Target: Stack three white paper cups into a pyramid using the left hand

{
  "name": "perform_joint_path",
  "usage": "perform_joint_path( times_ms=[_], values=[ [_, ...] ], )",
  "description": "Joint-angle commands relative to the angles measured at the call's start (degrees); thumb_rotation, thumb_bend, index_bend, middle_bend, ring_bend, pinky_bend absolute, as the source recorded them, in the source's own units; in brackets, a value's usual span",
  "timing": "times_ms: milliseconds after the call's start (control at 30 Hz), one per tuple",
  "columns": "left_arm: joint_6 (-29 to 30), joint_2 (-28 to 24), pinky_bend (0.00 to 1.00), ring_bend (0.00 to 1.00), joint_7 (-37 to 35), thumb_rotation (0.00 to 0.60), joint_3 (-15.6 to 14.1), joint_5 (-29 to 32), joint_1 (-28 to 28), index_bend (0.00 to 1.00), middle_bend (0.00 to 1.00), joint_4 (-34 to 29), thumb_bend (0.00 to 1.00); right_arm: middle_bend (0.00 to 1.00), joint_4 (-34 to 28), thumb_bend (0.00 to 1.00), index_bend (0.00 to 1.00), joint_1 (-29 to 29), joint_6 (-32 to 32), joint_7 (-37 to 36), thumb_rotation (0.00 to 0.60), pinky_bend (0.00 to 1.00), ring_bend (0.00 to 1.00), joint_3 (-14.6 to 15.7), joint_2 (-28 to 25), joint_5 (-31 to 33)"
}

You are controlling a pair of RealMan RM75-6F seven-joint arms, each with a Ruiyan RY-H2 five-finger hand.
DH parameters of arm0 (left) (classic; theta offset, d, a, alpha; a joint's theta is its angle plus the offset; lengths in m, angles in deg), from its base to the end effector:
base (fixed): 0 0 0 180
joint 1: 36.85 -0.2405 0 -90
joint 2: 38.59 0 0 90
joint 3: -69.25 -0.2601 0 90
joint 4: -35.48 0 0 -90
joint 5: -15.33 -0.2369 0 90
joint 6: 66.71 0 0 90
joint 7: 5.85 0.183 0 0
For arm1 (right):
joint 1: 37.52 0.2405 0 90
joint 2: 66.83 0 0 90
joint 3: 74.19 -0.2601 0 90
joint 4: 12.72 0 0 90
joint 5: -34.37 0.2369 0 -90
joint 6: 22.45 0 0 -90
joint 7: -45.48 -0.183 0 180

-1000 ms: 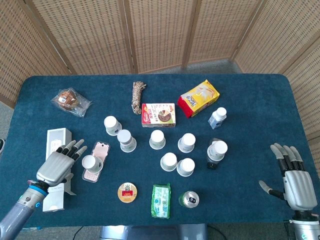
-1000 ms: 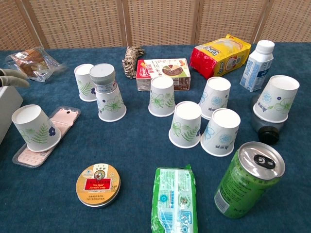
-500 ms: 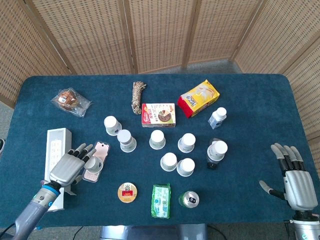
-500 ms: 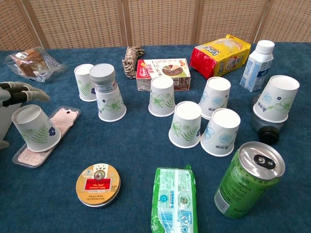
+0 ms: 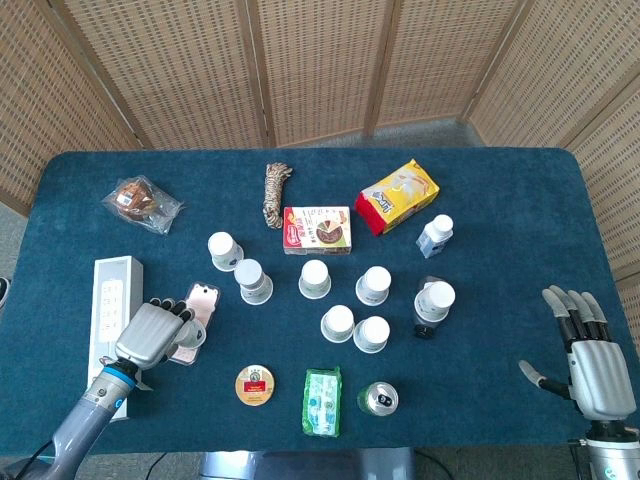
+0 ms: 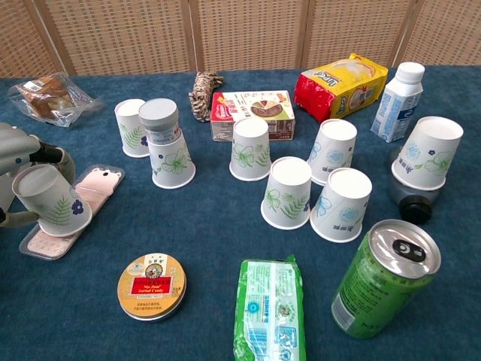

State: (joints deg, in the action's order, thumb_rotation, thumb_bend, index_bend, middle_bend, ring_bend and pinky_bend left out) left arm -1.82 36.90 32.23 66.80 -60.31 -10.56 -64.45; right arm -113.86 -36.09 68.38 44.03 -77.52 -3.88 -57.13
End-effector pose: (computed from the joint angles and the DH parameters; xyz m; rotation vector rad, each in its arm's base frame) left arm -0.2214 0.2732 -0.0110 -1.9721 -0.6661 -0.6016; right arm -0.2813 -0.2030 0.1420 1.3199 -0.9380 1.1040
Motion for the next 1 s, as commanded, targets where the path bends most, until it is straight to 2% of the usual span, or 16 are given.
perform_joint_path(
  times_ms=[33, 333, 600, 833, 1000],
  values=[
    [0.0, -0.3, 0.48, 0.36, -0.5, 0.600, 0.2, -0.2, 0.1, 0.37, 0.38, -0.7, 0.33, 0.00, 0.0, 0.19, 0.00, 0.0, 0.0, 0.0, 0.600, 0.00, 0.00, 0.0, 0.0, 0.0],
    [0.4, -3.5, 0.48, 0.37, -6.2, 0.600, 1.7, -7.3, 2.1, 0.37, 0.39, -6.4, 0.33, 0.00, -0.1, 0.19, 0.00, 0.0, 0.0, 0.4, 0.600, 0.00, 0.00, 0.1, 0.1, -0.1],
    [0.2, -2.3, 0.46, 0.35, -4.3, 0.600, 4.4, -9.2, 4.4, 0.34, 0.37, -9.4, 0.33, 0.00, -0.2, 0.19, 0.00, -0.1, 0.1, 0.5, 0.600, 0.00, 0.00, 0.2, 0.1, -0.2],
    [-1.4, 2.3, 0.45, 0.35, -1.3, 0.600, 7.9, -6.9, 7.5, 0.32, 0.35, -12.0, 0.33, 0.00, -0.1, 0.19, 0.00, 0.0, -0.1, 0.1, 0.600, 0.00, 0.00, -0.1, 0.0, 0.3],
    [-2.7, 8.3, 0.45, 0.34, 3.9, 0.600, 11.0, -0.9, 10.4, 0.31, 0.34, -13.3, 0.32, 0.00, 0.0, 0.19, 0.00, -0.1, 0.2, -0.3, 0.600, 0.00, 0.00, -0.3, -0.2, 0.6]
  ],
)
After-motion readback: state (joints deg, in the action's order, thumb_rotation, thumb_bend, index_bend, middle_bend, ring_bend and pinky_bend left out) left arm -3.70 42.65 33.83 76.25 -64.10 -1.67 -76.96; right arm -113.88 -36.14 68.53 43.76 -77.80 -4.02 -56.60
